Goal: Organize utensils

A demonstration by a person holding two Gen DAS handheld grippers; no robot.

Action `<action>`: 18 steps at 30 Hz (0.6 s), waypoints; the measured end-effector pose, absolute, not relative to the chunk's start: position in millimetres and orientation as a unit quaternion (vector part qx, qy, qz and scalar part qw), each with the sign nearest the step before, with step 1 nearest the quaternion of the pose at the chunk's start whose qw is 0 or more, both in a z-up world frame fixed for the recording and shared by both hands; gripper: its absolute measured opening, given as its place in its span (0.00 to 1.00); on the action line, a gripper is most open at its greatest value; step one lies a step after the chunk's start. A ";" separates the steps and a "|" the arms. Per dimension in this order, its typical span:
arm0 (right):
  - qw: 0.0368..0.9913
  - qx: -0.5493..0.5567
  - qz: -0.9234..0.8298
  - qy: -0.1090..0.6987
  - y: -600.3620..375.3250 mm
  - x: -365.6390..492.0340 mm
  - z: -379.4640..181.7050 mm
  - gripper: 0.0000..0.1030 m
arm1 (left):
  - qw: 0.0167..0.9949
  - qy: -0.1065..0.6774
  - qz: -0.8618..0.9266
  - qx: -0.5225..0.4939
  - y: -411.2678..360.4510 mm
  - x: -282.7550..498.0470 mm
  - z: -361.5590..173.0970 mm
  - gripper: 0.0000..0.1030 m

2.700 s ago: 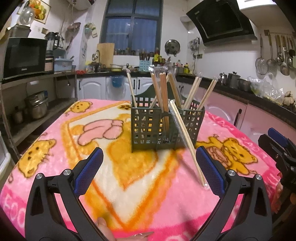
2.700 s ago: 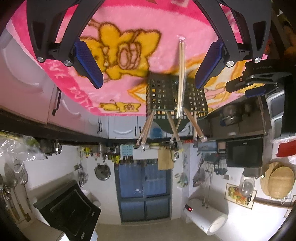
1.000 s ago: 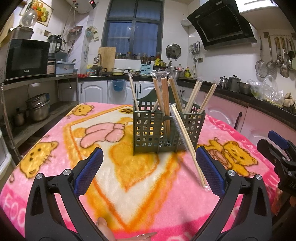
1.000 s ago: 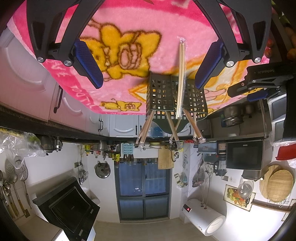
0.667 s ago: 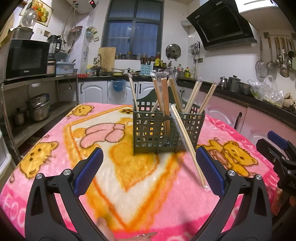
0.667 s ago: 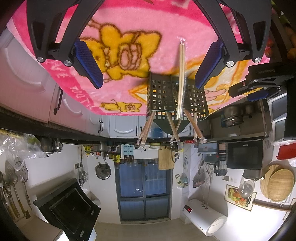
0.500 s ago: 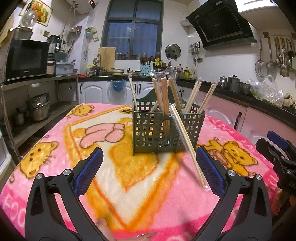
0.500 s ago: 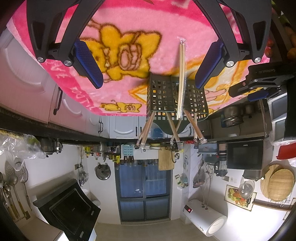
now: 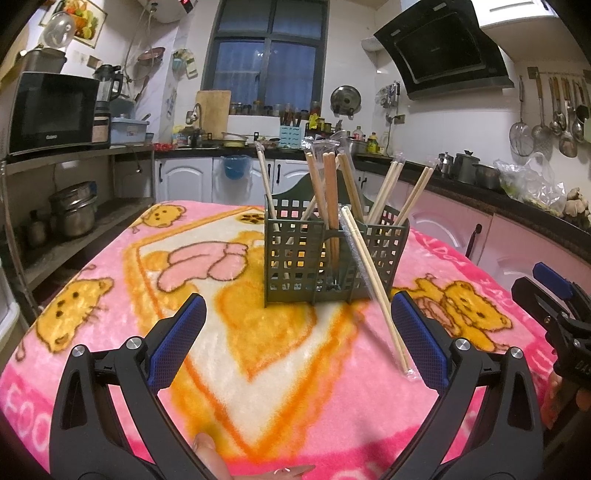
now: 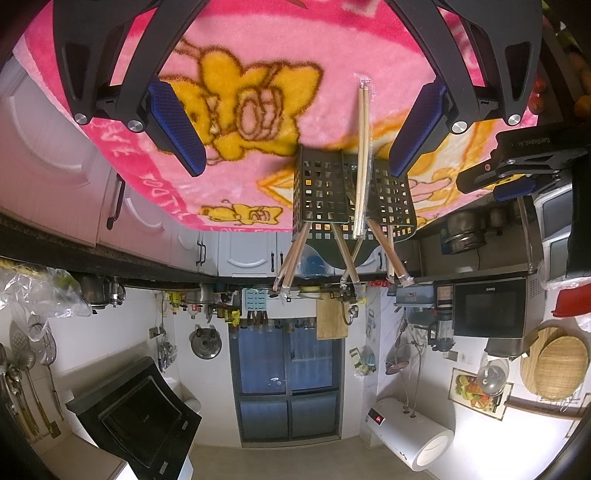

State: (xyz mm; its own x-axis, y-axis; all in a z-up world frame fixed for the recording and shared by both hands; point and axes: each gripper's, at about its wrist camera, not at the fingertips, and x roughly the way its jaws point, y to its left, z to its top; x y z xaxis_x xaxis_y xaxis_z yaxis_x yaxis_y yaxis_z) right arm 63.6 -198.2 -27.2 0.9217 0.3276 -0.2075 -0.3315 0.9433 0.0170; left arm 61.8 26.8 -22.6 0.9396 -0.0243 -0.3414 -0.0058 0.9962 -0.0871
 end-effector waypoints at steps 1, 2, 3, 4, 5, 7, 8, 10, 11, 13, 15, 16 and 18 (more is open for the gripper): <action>0.980 -0.008 0.168 0.105 -198.7 63.7 -27.4 0.94 | 0.984 0.174 -0.003 -0.044 27.0 61.9 -22.9 0.90; 0.980 -0.009 0.168 0.105 -198.5 64.0 -27.2 0.94 | 0.983 0.175 -0.001 -0.045 27.6 62.3 -23.2 0.90; 0.980 -0.008 0.167 0.106 -198.2 63.7 -28.1 0.94 | 0.983 0.176 0.002 -0.046 27.4 63.0 -23.3 0.90; 0.980 -0.007 0.167 0.107 -198.3 63.6 -28.8 0.94 | 0.983 0.179 0.007 -0.046 27.4 63.6 -23.5 0.90; 0.980 -0.006 0.166 0.108 -198.3 63.4 -30.5 0.94 | 0.982 0.181 0.013 -0.046 26.9 64.2 -23.7 0.90; 0.980 -0.004 0.165 0.108 -199.6 62.6 -32.2 0.94 | 0.981 0.186 0.018 -0.045 26.3 65.6 -24.4 0.90; 0.980 -0.002 0.163 0.110 -200.5 62.3 -32.2 0.94 | 0.981 0.189 0.017 -0.047 27.3 65.9 -24.4 0.90; 0.981 0.001 0.160 0.112 -203.3 62.4 -31.0 0.94 | 0.977 0.203 0.013 -0.065 33.2 68.6 -23.8 0.90; 0.981 0.001 0.156 0.114 -205.9 63.0 -28.8 0.94 | 0.975 0.209 0.015 -0.071 36.4 71.0 -22.4 0.90; 0.982 0.002 0.144 0.123 -213.4 68.6 -24.7 0.94 | 0.968 0.238 0.032 -0.068 48.5 82.6 -18.9 0.90; 0.980 0.004 0.115 0.163 -229.8 88.7 -18.3 0.94 | 0.958 0.276 0.046 -0.070 69.2 99.1 -18.8 0.90; 0.977 0.001 0.096 0.193 -237.8 102.8 -18.4 0.94 | 0.951 0.297 0.053 -0.068 81.4 109.8 -20.5 0.90; 0.965 -0.021 0.046 0.257 -252.1 132.9 -25.3 0.94 | 0.940 0.325 0.093 -0.051 104.7 128.6 -28.2 0.90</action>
